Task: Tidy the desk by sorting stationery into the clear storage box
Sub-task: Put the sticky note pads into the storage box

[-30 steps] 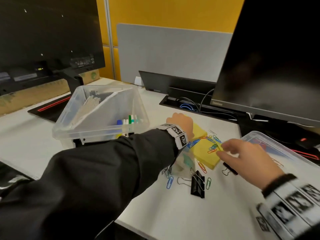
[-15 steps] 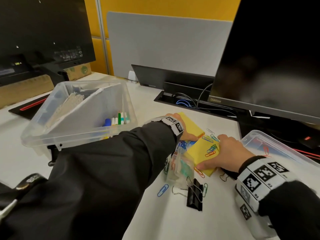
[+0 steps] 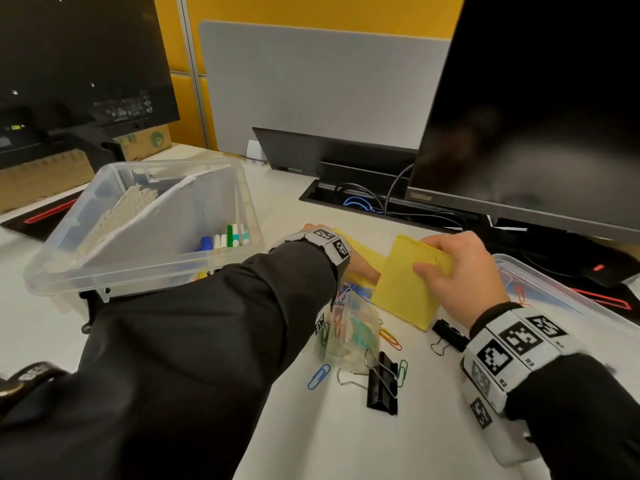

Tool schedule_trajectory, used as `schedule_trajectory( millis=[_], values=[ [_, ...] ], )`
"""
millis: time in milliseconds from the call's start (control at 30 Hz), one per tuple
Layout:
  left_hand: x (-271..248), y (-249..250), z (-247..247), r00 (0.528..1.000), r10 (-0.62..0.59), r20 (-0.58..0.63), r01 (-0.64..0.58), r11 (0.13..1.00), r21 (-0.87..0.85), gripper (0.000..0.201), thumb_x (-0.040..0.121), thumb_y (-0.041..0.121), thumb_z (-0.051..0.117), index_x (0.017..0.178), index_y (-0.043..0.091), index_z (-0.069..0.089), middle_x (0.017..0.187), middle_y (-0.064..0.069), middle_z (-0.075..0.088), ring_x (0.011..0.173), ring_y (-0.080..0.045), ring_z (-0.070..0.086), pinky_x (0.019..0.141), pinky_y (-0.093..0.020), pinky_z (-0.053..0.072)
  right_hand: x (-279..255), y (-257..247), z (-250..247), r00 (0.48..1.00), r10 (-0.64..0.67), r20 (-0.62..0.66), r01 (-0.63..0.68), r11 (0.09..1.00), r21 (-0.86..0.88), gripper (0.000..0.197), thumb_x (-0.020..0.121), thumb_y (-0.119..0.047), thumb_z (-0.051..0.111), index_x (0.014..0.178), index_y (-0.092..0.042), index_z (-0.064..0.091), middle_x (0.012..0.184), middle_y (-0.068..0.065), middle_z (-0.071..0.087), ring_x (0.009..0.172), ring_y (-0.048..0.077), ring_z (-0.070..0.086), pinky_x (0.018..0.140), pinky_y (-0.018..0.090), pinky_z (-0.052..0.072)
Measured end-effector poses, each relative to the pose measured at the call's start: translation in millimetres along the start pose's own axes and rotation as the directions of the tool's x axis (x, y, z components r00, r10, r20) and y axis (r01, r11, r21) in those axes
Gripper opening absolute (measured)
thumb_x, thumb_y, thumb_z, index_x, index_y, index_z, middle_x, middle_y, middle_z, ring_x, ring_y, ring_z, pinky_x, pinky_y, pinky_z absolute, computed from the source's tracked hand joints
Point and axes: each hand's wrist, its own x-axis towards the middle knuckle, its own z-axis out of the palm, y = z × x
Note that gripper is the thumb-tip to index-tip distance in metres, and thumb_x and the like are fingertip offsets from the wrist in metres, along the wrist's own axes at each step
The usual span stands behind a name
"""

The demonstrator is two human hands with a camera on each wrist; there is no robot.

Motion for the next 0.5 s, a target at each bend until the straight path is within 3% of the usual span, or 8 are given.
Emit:
schedule_trajectory(
  millis=[100, 200, 333, 400, 500],
  values=[
    [-3.4, -3.7, -6.4, 0.999, -0.044, -0.011, 0.04, 0.974, -0.224, 0.133, 0.045, 0.067, 0.078, 0.144, 0.007, 0.012, 0.145, -0.014, 0.032, 0.132, -0.035, 0.037, 0.107, -0.047, 0.037, -2.2, -0.3, -1.4, 0.998, -0.02, -0.056, 0.022, 0.999, 0.029, 0.03, 0.085, -0.005, 0.058, 0.114, -0.014, 0.06, 0.109, 0.004, 0.043, 0.113, 0.025, 0.045, 0.088, 0.021, 0.026],
    [-4.6, -7.3, -9.0, 0.999, -0.002, -0.045, -0.015, 0.932, -0.363, 0.136, 0.052, 0.05, 0.085, 0.145, 0.001, -0.002, 0.15, -0.016, 0.028, 0.134, -0.033, 0.036, 0.107, -0.042, 0.039, -5.7, -0.2, -2.1, 0.999, -0.017, -0.047, 0.019, 0.999, 0.041, 0.034, 0.089, 0.0, 0.049, 0.117, -0.017, 0.058, 0.118, 0.007, 0.048, 0.116, 0.025, 0.045, 0.089, 0.023, 0.028],
    [-11.7, -0.5, -19.6, 0.968, 0.082, -0.238, -0.177, 0.893, -0.413, 0.1, 0.057, 0.03, 0.088, 0.132, 0.006, 0.027, 0.131, -0.015, 0.049, 0.118, -0.032, 0.051, 0.092, -0.038, 0.047, -9.7, -2.1, -4.9, 0.998, -0.004, -0.065, 0.009, 0.997, 0.074, 0.043, 0.088, 0.007, 0.041, 0.121, -0.017, 0.054, 0.125, 0.007, 0.052, 0.118, 0.025, 0.046, 0.097, 0.033, 0.037],
    [-18.2, 5.3, -27.5, 0.935, 0.161, -0.316, -0.279, 0.885, -0.374, 0.086, 0.063, 0.025, 0.085, 0.131, 0.009, 0.034, 0.129, -0.014, 0.051, 0.116, -0.03, 0.052, 0.092, -0.037, 0.047, -11.0, -3.7, -6.5, 0.998, 0.012, -0.058, -0.008, 0.997, 0.073, 0.047, 0.086, 0.011, 0.041, 0.123, -0.016, 0.053, 0.127, 0.008, 0.052, 0.118, 0.027, 0.046, 0.1, 0.038, 0.04],
    [-32.5, 13.6, -45.7, 0.865, 0.291, -0.408, -0.42, 0.865, -0.275, 0.064, 0.075, 0.019, 0.076, 0.131, 0.011, 0.047, 0.128, -0.01, 0.054, 0.117, -0.026, 0.053, 0.095, -0.034, 0.046, -13.9, -5.8, -8.3, 0.999, 0.017, -0.031, -0.016, 0.998, 0.057, 0.049, 0.084, 0.012, 0.043, 0.125, -0.014, 0.052, 0.128, 0.008, 0.05, 0.118, 0.025, 0.047, 0.1, 0.037, 0.041]
  ],
)
